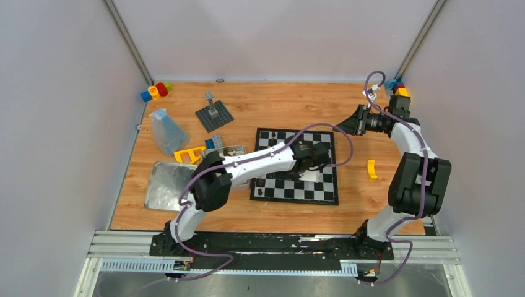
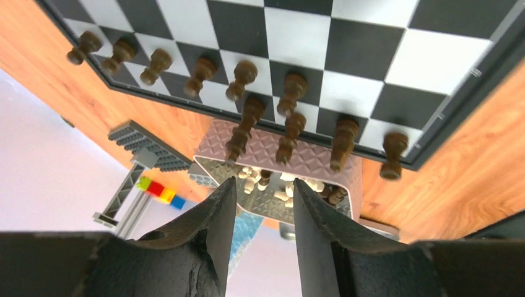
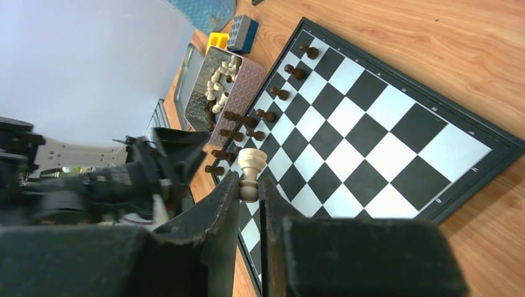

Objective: Set up the chess pieces on the board
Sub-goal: Place the chess piece on the chessboard, then place the chess piece in the storage box.

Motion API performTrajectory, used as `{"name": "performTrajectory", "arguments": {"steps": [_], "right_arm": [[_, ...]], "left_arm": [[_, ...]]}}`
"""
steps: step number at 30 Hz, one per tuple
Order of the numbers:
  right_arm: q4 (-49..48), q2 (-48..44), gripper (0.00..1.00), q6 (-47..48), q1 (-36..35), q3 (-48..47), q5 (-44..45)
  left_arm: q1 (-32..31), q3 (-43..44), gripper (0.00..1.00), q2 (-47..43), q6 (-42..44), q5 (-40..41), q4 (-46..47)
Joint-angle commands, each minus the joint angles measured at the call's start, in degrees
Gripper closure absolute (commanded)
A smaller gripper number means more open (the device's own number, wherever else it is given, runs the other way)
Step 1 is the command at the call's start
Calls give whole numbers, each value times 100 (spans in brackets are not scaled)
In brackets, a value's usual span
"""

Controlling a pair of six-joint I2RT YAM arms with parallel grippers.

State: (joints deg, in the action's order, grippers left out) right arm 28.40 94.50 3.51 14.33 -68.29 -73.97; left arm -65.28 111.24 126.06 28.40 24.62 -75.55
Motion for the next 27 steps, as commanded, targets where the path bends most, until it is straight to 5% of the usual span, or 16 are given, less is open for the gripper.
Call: {"name": "performTrajectory", "arguments": {"steps": [1,8,14,22,27], "right_arm": [[-142,-214,95,99,-375,-210,245],[56,-165,96,307,-1372,-656,845],[62,258,96,322,-2696,-1145,1271],[47,1082,95,361,-4228,-1974,2071],[186,1601,93,615,-5167,-2466,2959]], "left_arm": [[176,-261,53,-1238,-95,-671,379],[1332,-927,53,-2662,-428,-1894,738],[3231,-1778,49,-3842,-835,-3029,1187],[5690,-2534,43,-4317,-901,-3996,1472],[6228,-2752,39,-4354,-1013,-4166,1585]]}}
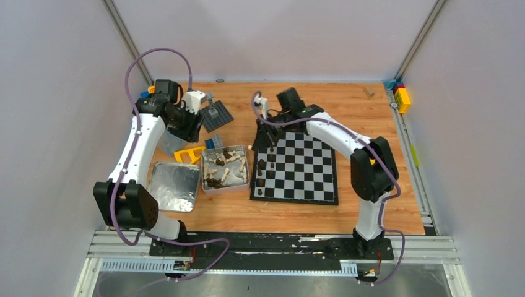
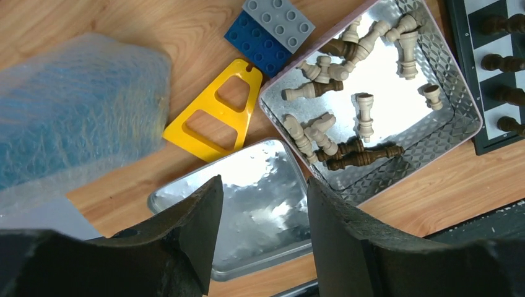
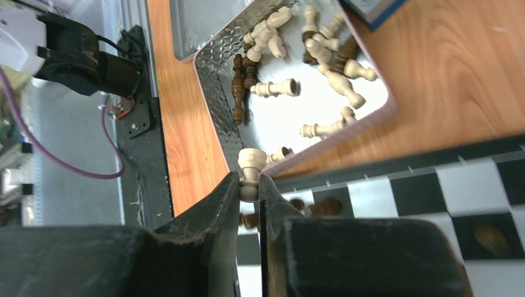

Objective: Set up the chess pieces on the board
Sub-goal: Place the chess piece in the storage box.

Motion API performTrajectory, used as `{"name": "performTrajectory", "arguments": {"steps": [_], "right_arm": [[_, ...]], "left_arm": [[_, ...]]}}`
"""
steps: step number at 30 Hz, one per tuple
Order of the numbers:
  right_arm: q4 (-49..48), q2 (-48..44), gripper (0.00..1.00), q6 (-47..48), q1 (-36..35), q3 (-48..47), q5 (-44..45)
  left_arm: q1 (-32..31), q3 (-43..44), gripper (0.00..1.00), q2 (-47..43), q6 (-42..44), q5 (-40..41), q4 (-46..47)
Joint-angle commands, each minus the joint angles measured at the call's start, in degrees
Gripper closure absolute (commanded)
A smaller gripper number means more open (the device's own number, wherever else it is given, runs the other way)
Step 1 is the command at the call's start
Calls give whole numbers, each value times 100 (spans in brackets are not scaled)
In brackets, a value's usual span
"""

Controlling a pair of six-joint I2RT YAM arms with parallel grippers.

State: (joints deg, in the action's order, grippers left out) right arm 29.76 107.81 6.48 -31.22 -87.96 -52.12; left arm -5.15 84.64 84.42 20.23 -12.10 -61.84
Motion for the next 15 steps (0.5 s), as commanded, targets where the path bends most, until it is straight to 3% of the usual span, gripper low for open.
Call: {"name": "performTrajectory", "arguments": {"steps": [1,9,15], "right_arm": [[89,416,93,364,-761,-607,929],[539,1334,85,705,-1545,-1339,1966],[689,1540,64,802,-1738,-1516,2166]], "left_arm": [[262,-116,39,-205,-210,-458,220],[295,-461,29,-285,-150,-412,484],[296,-874,29,-296,-27,-599,1053]]}}
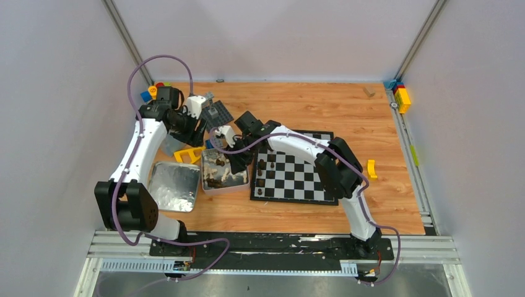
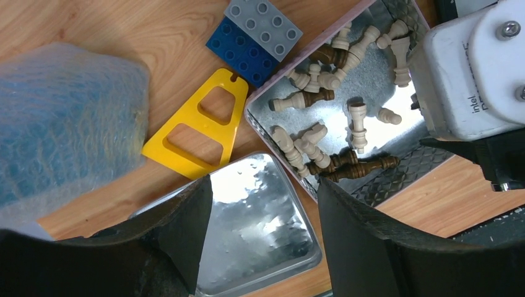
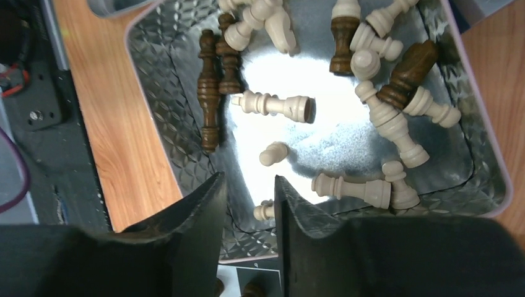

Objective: Set up the chess pieces on the board
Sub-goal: Place the chess piece in the storage box.

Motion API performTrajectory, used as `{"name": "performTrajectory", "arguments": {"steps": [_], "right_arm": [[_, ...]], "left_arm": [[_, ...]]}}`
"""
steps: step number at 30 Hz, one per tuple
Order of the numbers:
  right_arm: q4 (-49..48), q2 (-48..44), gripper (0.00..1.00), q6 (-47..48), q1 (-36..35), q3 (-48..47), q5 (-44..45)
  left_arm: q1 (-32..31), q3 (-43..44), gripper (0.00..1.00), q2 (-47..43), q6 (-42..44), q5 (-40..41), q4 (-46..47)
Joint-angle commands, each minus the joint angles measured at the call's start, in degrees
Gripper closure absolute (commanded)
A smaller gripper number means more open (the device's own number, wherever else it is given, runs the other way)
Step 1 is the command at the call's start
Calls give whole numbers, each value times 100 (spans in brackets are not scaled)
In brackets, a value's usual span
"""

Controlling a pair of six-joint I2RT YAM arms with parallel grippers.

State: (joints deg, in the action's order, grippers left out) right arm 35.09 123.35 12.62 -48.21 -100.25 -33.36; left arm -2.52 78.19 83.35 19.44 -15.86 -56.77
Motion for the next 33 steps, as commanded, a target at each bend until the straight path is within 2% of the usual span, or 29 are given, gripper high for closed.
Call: {"name": "performTrajectory", "arguments": {"steps": [1,4,7,10,15,20,26,33], "right_arm": [[162,-52,61,181,-40,-285,310],[178,-256,51,200,-28,-277,322],[165,-544,49,201,21,-268,347],[170,-801,50,180,191,-231,349],[178,-1209,52,132,684,-51,309],[166,-1534,54,59,1228,259,189],[168,-1790,55,32,1665,600,88],[148,-1853,56,8,1749,862,-96]], "left_arm": [[33,-285,30,-245,106,-228,616],[33,-627,31,-365,252,-426,1017],[16,-819,33,-391,554,-805,1212],[-164,-995,36,-280,971,-796,1268],[-958,-1309,41,-1,2055,-249,1229],[-1587,-1420,46,369,2699,47,1148],[-2047,-1220,52,1077,2836,637,868],[-2230,-1281,53,1276,2807,1094,1290]]}}
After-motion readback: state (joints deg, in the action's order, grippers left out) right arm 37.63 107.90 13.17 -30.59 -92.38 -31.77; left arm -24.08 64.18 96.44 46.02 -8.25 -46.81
